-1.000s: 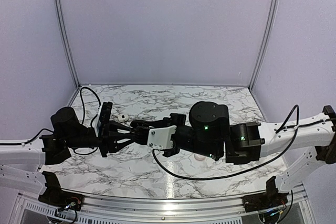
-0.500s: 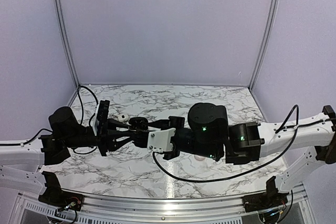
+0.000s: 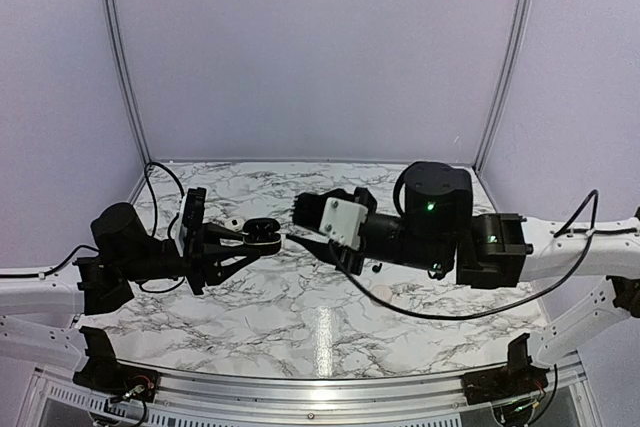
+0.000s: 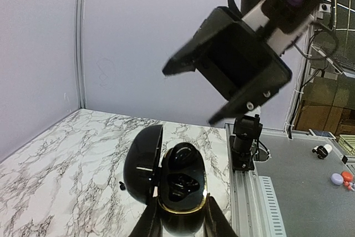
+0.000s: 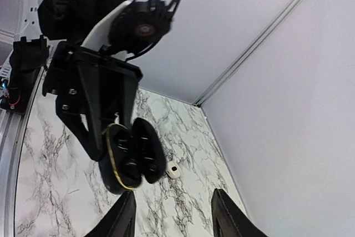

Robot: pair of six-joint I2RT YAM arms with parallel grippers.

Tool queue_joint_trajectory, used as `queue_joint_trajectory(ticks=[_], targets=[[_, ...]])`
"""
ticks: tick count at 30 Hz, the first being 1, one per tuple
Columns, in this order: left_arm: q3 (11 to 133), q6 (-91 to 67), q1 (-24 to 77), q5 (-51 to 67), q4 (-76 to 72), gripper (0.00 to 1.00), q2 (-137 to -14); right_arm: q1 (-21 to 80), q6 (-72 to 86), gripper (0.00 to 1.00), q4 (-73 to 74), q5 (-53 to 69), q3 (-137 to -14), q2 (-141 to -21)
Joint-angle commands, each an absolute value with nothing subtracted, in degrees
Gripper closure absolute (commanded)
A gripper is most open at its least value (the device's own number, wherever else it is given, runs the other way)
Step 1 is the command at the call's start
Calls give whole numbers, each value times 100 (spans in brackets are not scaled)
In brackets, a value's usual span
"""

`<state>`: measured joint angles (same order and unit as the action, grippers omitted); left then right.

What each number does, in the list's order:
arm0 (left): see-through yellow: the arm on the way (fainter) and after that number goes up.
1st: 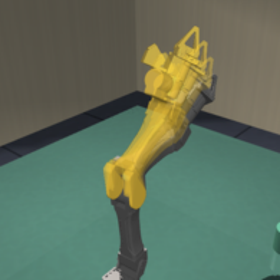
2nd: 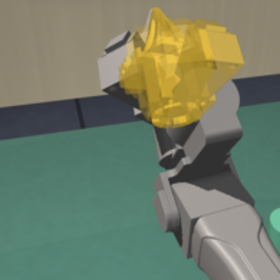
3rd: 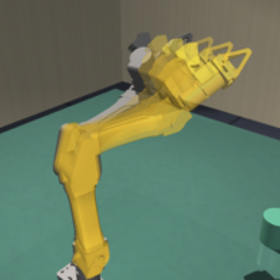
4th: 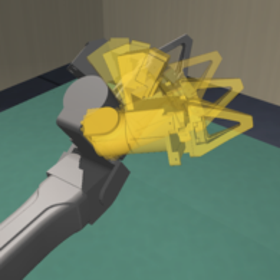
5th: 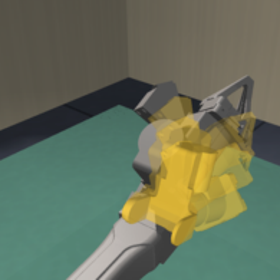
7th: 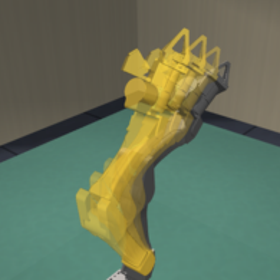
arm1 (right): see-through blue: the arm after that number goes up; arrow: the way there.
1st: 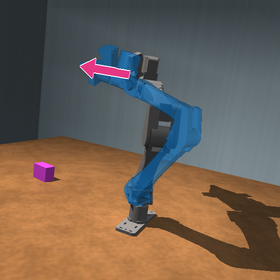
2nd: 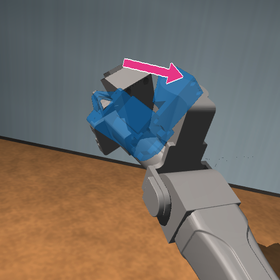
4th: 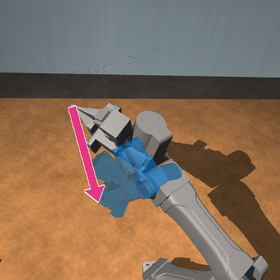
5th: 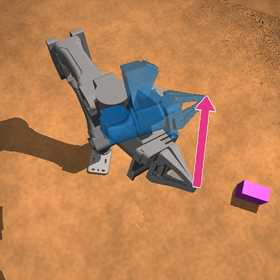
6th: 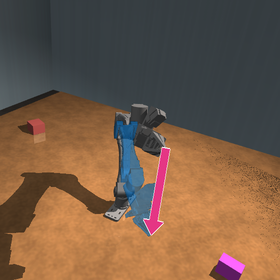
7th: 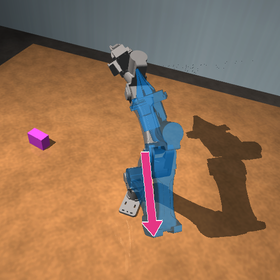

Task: Insert the wireless bluetooth earbuds into the charging case
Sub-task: Insert the right earbud into the right side groove of the charging case, then pick up the left earbud from the center of the board.

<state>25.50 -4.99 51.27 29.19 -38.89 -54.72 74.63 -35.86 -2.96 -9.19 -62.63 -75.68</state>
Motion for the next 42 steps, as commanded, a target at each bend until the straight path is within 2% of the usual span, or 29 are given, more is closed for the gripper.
queue_joint_trajectory(ticks=[1,4,8,14,24,27,30,42], targets=[[2569,-478,5121,2760,-4152,100,-5406,6761,-2418,52,-531,-333,-5984,-6953],[2534,-499,5115,2693,-4155,100,-5392,6059,-1628,51,-454,-247,-5721,-6707],[2522,-512,5116,2648,-4153,100,-5395,4947,-739,52,468,-63,-5691,-7036],[2523,-564,5117,2672,-4153,100,-5440,3993,-989,54,2022,388,-5923,-8274],[2550,-594,5122,2708,-4148,100,-5440,3739,-1547,45,2705,39,-6461,-9771],[2555,-591,5120,2707,-4148,100,-5449,3740,-1649,35,2828,31,-6572,-10073],[2549,-596,5119,2698,-4148,100,-5454,3740,-1694,31,2831,160,-6576,-10116],[2540,-563,5123,2708,-4148,100,-5493,3741,-1725,30,2969,-243,-6868,-10653]])
